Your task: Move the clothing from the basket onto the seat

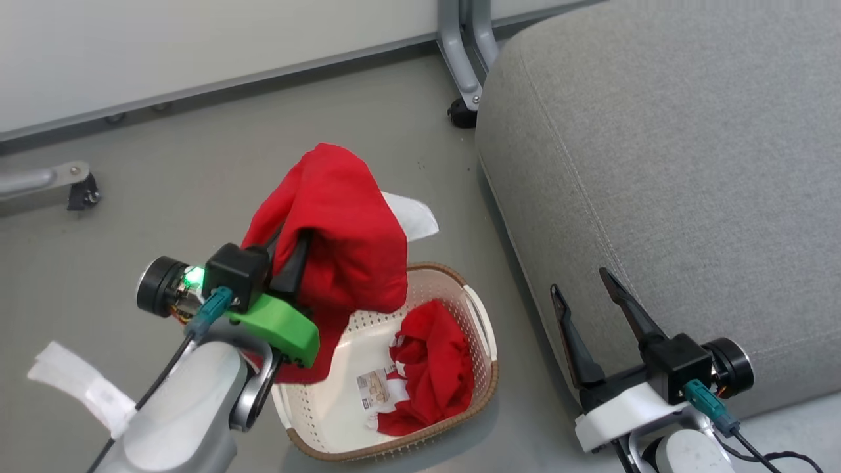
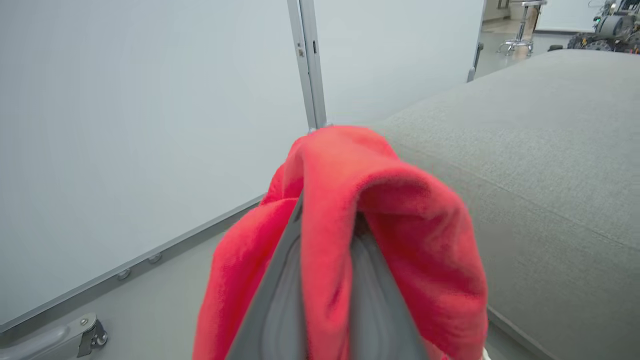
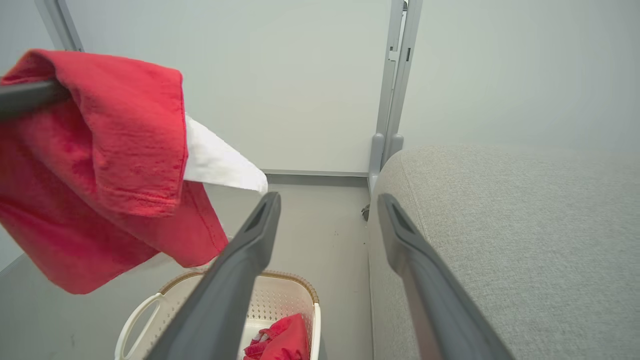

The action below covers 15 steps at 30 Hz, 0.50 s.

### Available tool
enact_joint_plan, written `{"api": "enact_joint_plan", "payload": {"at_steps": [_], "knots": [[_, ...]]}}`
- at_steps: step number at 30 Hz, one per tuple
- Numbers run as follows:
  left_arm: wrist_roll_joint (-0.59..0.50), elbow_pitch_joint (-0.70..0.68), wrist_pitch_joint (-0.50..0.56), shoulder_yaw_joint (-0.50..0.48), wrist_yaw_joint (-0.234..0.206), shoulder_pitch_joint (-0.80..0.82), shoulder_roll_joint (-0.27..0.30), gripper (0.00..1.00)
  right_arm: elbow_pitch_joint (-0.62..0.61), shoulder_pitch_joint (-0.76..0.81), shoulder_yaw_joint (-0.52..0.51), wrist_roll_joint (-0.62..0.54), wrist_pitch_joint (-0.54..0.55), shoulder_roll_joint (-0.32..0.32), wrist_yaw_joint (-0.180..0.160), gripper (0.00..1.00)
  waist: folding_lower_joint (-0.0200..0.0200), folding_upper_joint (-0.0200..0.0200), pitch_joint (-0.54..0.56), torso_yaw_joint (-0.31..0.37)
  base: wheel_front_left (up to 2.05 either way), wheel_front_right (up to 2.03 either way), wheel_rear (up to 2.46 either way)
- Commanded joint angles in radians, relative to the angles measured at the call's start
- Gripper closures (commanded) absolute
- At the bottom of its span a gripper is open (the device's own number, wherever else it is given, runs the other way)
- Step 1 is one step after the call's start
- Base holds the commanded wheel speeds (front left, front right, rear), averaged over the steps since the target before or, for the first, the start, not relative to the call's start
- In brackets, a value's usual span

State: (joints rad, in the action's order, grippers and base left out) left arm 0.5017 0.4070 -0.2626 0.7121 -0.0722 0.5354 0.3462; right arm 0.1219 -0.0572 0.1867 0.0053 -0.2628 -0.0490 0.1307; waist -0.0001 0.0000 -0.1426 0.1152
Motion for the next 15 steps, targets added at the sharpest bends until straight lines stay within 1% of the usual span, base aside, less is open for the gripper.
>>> {"api": "enact_joint_plan", "payload": {"at_steps": [1, 3, 5, 7, 9, 11, 12, 15], "knots": [[-0.019, -0.05, -0.003, -0.046, -0.011, -0.052, -0.003, 1.0, -0.004, 0.023, 0.003, -0.002, -0.003, -0.002, 0.0, 0.0, 0.0001, 0.0, 0.07, -0.044, 0.0, 0.0, 0.0], [-0.05, -0.126, -0.003, -0.114, -0.007, -0.108, -0.021, 1.0, -0.004, 0.038, 0.008, -0.006, -0.003, -0.002, 0.0, 0.0, 0.0001, 0.0, 0.084, -0.046, 0.0, 0.0, 0.0], [-0.064, -0.193, -0.003, -0.183, 0.007, -0.162, -0.047, 1.0, -0.003, 0.048, 0.012, -0.007, -0.003, -0.003, 0.0, 0.0, 0.0001, 0.0, 0.098, -0.045, 0.0, 0.0, 0.0], [-0.09, -0.254, -0.003, -0.252, 0.026, -0.21, -0.071, 1.0, 0.001, 0.057, 0.019, -0.007, -0.003, -0.002, 0.0, 0.0, 0.0001, 0.0, 0.111, -0.041, 0.0, 0.0, 0.0], [-0.114, -0.315, -0.003, -0.326, 0.048, -0.253, -0.107, 1.0, 0.002, 0.052, 0.025, -0.009, -0.003, -0.002, 0.0, 0.0, 0.0001, 0.0, 0.122, -0.034, 0.0, 0.0, 0.0], [-0.134, -0.368, -0.003, -0.39, 0.078, -0.294, -0.146, 1.0, 0.001, 0.047, 0.028, -0.005, -0.003, -0.003, 0.0, 0.0, 0.0001, 0.0, 0.131, -0.028, 0.0, 0.0, 0.0], [-0.155, -0.399, -0.002, -0.419, 0.102, -0.308, -0.167, 1.0, -0.001, 0.045, 0.029, -0.002, -0.003, -0.002, 0.0, 0.0, 0.0001, 0.0, 0.136, -0.025, 0.0, 0.0, 0.0], [-0.202, -0.464, -0.002, -0.471, 0.155, -0.342, -0.216, 1.0, -0.005, 0.044, 0.032, 0.001, -0.003, -0.002, 0.0, 0.0, 0.0001, 0.0, 0.145, -0.02, 0.0, 0.0, 0.0]]}}
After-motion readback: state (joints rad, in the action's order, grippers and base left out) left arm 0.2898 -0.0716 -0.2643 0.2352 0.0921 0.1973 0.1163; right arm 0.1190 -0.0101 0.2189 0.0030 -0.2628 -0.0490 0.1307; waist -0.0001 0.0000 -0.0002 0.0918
